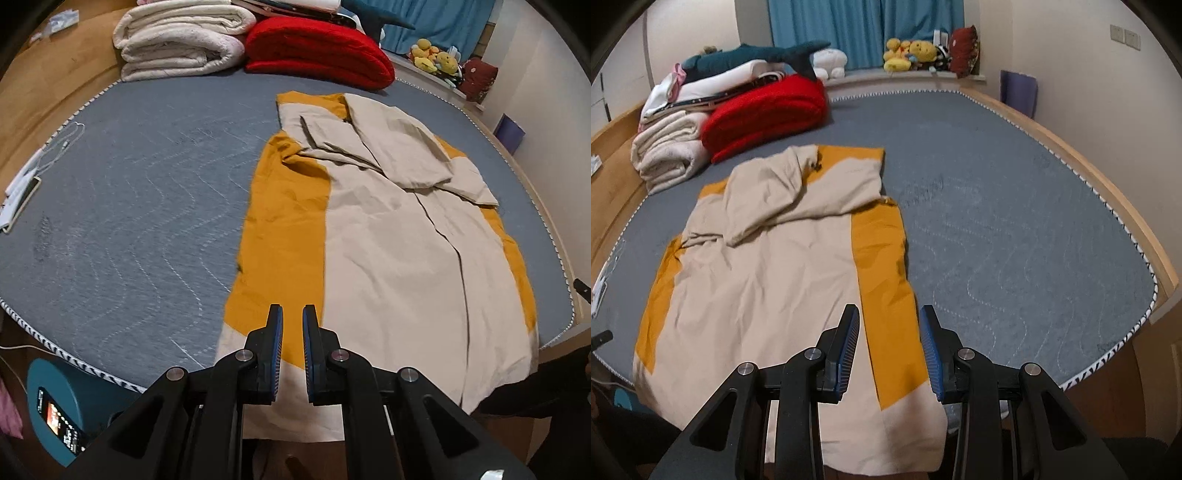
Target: Fold large clothes
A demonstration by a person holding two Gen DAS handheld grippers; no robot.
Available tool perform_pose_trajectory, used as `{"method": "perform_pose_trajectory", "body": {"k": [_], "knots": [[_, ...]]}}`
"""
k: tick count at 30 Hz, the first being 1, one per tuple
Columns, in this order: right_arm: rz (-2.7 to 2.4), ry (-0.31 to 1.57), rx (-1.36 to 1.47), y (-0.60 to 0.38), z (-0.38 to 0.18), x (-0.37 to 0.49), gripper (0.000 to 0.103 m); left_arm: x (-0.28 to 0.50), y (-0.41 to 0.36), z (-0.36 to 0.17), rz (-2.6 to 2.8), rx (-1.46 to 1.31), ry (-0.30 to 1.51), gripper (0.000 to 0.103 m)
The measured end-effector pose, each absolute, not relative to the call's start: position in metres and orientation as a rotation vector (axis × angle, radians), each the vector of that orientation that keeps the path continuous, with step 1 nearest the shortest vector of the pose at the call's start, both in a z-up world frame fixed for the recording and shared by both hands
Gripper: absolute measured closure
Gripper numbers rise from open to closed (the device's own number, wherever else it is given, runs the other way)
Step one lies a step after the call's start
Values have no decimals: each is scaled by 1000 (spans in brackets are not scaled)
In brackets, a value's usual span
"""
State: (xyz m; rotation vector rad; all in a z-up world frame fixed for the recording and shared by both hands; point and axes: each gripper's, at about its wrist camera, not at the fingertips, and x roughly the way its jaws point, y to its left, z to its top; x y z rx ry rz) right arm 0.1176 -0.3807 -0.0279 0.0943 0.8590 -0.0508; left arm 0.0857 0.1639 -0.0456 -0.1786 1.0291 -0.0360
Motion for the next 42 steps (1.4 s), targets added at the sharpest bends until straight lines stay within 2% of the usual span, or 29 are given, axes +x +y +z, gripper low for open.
{"method": "perform_pose_trajectory", "body": {"k": [6,9,11,13,17,23,31,37,39,40,41,42], "knots": [[-50,887,101,-383,-31,119,68,88,156,-48,-51,-164,1044,95],[-59,918,122,-392,-54,121,68,92,157,-56,-42,-155,1071,95],[-78,1002,151,-400,-74,132,68,95,161,-69,-47,-184,1125,91],[-33,1008,209,-406,-81,137,68,99,169,-81,-51,-244,1170,87],[-43,1081,182,-410,-102,140,68,104,188,-102,-5,-352,1243,69],[-59,1228,196,-417,-133,140,61,103,199,-123,69,-351,1322,63],[-108,1321,159,-419,-158,142,61,106,210,-144,135,-334,1384,59],[-118,1362,170,-415,-175,150,60,107,212,-153,133,-321,1395,60],[-103,1359,153,-409,-176,152,61,108,210,-153,124,-303,1387,67],[-99,1355,142,-406,-176,152,62,108,209,-152,115,-291,1382,77],[-94,1352,133,-403,-175,152,68,110,207,-151,105,-287,1380,92],[-78,1347,135,-400,-175,152,84,109,206,-149,85,-299,1373,94]]}}
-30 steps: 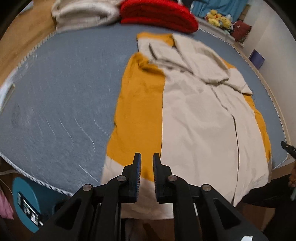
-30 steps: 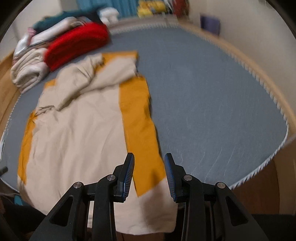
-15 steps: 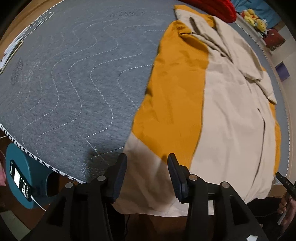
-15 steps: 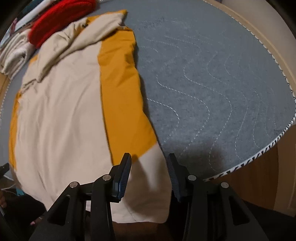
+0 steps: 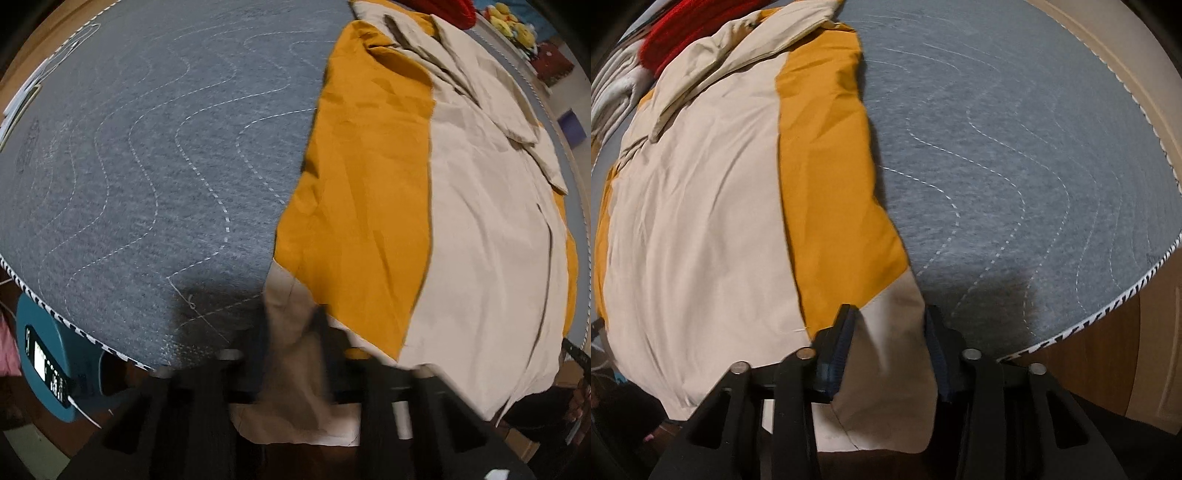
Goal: Fold large clothes
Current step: 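Grasp the jacket hem with both grippers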
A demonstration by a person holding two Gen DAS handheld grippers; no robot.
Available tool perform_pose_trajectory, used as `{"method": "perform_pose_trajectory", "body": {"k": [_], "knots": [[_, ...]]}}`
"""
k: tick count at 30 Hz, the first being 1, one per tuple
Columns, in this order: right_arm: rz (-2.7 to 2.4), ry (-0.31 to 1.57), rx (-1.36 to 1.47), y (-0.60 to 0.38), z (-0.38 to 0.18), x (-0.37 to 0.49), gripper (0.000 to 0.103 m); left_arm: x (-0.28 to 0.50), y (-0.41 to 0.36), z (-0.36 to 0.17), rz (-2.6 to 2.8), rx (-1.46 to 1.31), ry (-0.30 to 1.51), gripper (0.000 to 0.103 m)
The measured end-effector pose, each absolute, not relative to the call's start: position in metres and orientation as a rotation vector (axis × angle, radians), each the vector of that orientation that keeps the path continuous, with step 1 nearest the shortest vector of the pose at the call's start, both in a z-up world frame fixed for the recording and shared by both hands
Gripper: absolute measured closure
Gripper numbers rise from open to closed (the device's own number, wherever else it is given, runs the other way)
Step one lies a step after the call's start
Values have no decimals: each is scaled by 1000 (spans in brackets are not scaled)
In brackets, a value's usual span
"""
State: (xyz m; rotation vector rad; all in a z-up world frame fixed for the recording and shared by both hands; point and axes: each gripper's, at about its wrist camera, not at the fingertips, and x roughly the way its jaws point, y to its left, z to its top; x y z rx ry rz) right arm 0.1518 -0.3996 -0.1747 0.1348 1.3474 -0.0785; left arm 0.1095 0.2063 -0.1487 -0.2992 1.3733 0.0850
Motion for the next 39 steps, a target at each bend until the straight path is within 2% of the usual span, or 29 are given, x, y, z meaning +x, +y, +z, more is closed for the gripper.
{"method": "perform_pose_trajectory", "body": {"k": [2,6,7,8,12,19,25,28,30,32,37,39], "knots": [[-53,1327,142,-397,-171,149,95,104,208,-137,61,-326,1332,96],[-4,1227,213,-399,-145,143,97,100,208,-132,22,-337,1324,95],[-6,1223,220,-400,-144,142,97,101,208,-138,37,-326,1353,92],[-21,1239,217,-401,-148,142,95,102,210,-145,50,-325,1378,88],[-66,1353,210,-400,-174,148,85,104,206,-151,66,-324,1394,86],[-62,1363,177,-387,-177,151,83,102,203,-155,76,-300,1386,84],[-67,1370,179,-398,-178,149,77,110,190,-155,76,-262,1384,85],[-103,1361,199,-409,-176,149,65,110,188,-156,76,-266,1385,85],[-131,1349,221,-413,-174,149,46,111,188,-157,78,-266,1387,85],[-166,1344,234,-420,-174,150,39,111,189,-157,80,-265,1390,85],[-107,1369,216,-410,-181,154,41,112,188,-158,77,-259,1390,85],[-62,1362,166,-397,-180,156,68,112,189,-157,75,-257,1387,86]]}}
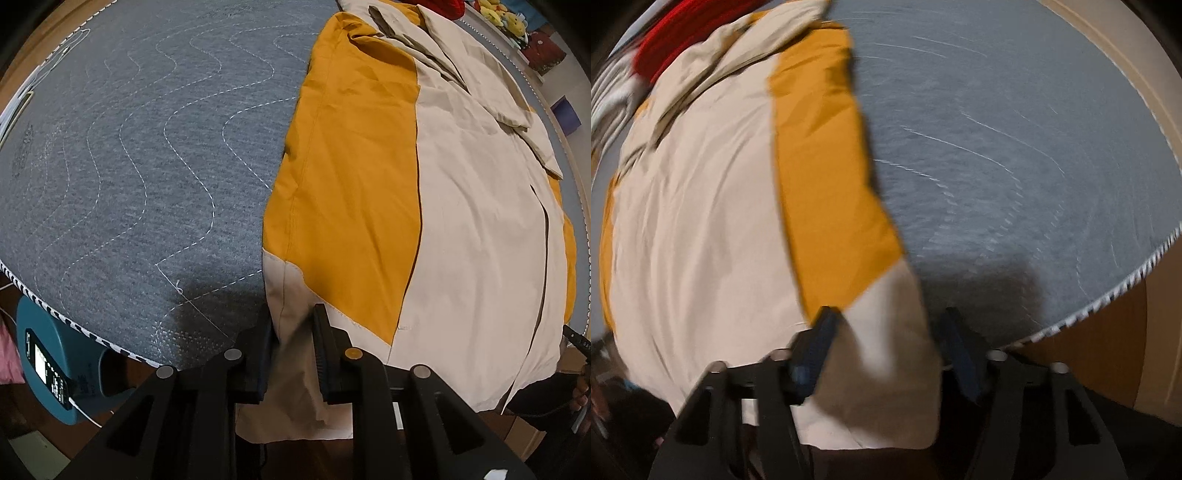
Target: Fold large clothes
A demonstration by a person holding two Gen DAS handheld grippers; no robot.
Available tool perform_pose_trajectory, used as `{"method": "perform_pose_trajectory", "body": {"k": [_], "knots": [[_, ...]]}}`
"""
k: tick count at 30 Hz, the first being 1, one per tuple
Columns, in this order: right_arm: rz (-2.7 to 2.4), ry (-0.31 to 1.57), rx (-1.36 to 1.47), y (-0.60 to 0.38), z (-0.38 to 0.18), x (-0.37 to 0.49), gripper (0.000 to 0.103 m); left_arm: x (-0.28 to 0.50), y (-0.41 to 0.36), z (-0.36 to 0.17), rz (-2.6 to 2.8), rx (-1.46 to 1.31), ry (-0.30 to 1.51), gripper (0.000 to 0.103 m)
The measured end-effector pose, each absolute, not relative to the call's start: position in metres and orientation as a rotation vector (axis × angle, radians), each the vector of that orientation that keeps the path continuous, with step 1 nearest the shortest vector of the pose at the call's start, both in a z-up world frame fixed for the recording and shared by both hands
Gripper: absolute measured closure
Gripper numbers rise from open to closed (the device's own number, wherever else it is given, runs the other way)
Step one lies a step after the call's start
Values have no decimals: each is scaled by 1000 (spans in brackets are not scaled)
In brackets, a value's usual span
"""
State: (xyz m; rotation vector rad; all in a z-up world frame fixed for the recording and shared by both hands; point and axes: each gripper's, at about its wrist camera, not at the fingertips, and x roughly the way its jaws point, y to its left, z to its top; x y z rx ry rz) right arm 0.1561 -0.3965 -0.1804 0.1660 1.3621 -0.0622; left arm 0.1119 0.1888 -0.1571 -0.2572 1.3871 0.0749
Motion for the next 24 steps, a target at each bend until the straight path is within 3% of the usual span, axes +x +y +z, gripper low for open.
{"method": "perform_pose_trajectory", "body": {"k": [3,10,24], "knots": [[-20,1349,111,-378,-180,152,96,111,187,-154,56,-253,1374,97],[25,1245,192,-384,-141,138,99,98,175,-101,-29,-251,1253,101],[229,960,292,-408,21,79,100,34,175,35,-327,-279,1055,102]]}}
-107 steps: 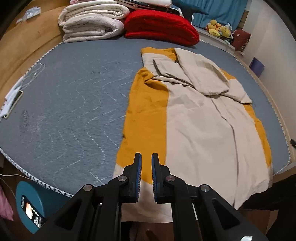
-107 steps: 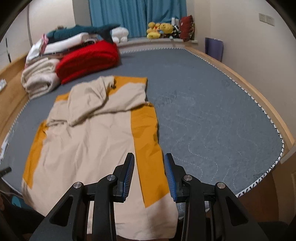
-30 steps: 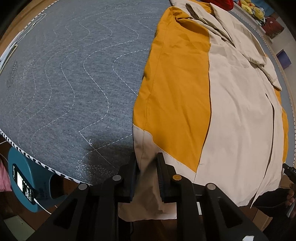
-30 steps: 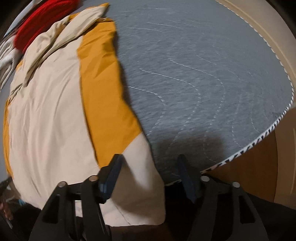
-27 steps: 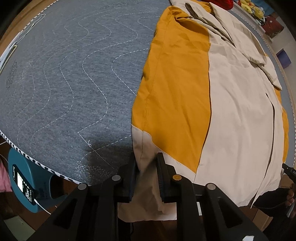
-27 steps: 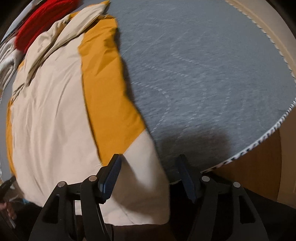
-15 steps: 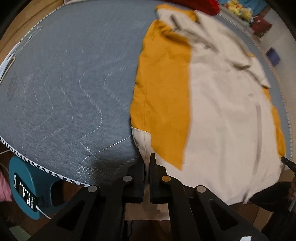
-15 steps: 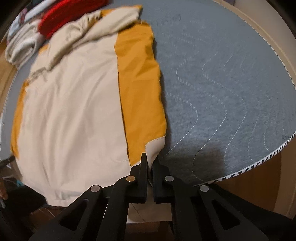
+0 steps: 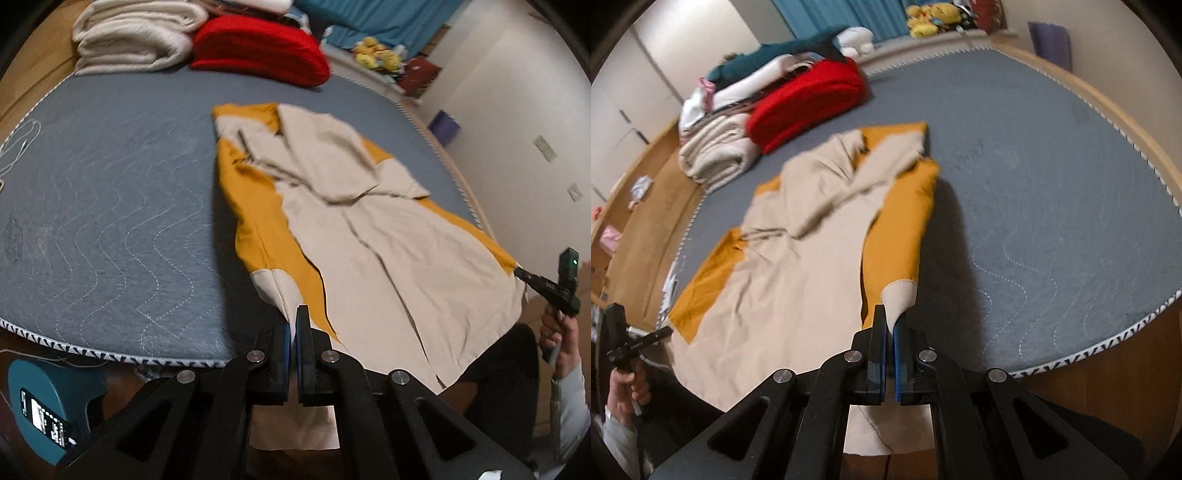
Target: Fold large clothes
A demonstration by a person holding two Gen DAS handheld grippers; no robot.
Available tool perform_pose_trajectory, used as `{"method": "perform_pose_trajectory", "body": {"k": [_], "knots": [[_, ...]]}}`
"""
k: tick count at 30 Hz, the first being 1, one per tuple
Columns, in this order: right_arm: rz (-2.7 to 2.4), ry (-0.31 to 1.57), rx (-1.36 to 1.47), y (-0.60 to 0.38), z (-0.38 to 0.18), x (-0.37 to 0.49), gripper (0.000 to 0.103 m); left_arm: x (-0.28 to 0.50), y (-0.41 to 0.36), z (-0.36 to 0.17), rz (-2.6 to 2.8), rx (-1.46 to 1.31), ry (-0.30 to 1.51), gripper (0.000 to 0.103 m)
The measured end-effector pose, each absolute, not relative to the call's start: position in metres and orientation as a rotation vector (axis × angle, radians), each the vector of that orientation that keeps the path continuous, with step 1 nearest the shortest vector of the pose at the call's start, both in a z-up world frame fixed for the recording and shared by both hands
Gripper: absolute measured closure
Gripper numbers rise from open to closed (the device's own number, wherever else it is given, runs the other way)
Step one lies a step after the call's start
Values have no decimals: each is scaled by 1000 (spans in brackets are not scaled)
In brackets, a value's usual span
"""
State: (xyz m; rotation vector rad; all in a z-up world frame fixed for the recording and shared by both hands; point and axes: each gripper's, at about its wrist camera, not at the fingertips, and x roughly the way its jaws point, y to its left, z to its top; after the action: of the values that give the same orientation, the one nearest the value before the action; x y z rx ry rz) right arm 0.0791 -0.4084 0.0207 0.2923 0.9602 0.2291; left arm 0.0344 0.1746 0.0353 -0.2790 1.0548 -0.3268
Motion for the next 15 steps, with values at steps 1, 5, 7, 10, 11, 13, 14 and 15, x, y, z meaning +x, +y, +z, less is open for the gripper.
{"method": "perform_pose_trajectory", "body": {"k": [1,5,7,10,11,13,14,15], "knots": [[236,949,281,-411,29,72,100,28,176,43,-342,-280,1050,102],[271,909,261,-427,68,36,100,-3,185,69,-380,-296,1049,102],[276,896,263,-440,83,14,100,-14,193,78,-382,-321,1056,102],[279,872,272,-456,106,-18,100,-21,205,91,-384,-368,1048,102],[281,865,273,-460,112,-24,100,-17,206,93,-385,-379,1044,102],[282,863,271,-463,119,-27,100,-1,210,92,-391,-409,1038,102],[283,863,262,-463,121,-22,100,13,210,88,-390,-411,1039,102],[277,866,253,-460,120,-11,100,23,207,85,-383,-407,1042,102]]}}
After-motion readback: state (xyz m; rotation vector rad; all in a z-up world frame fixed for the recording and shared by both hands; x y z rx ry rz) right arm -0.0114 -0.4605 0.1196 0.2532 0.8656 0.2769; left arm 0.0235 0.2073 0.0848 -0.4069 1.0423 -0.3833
